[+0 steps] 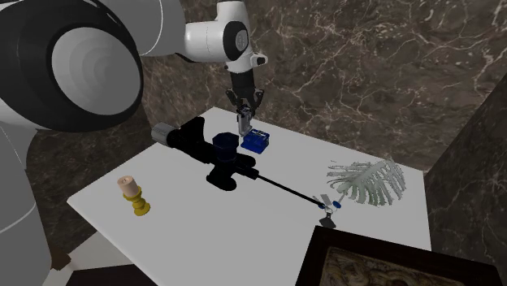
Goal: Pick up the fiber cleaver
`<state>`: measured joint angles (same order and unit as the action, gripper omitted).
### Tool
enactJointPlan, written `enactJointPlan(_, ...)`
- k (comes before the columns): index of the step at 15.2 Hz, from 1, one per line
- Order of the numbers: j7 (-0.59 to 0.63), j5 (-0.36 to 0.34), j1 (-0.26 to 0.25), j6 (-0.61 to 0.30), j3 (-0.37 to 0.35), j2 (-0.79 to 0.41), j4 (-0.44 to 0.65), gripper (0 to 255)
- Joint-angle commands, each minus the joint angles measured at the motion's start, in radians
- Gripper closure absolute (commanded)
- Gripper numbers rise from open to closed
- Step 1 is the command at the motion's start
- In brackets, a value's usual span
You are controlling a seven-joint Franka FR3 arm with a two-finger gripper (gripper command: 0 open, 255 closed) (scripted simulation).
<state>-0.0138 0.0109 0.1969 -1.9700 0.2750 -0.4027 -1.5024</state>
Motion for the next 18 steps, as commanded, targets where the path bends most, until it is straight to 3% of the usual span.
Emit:
enactJointPlan(1,0.0,0.0,0.0,0.0,0.0,0.0,0.0,255)
enactJointPlan(18,-0.012,0.0,0.009,0.196,0.004,0.008,0.189,255)
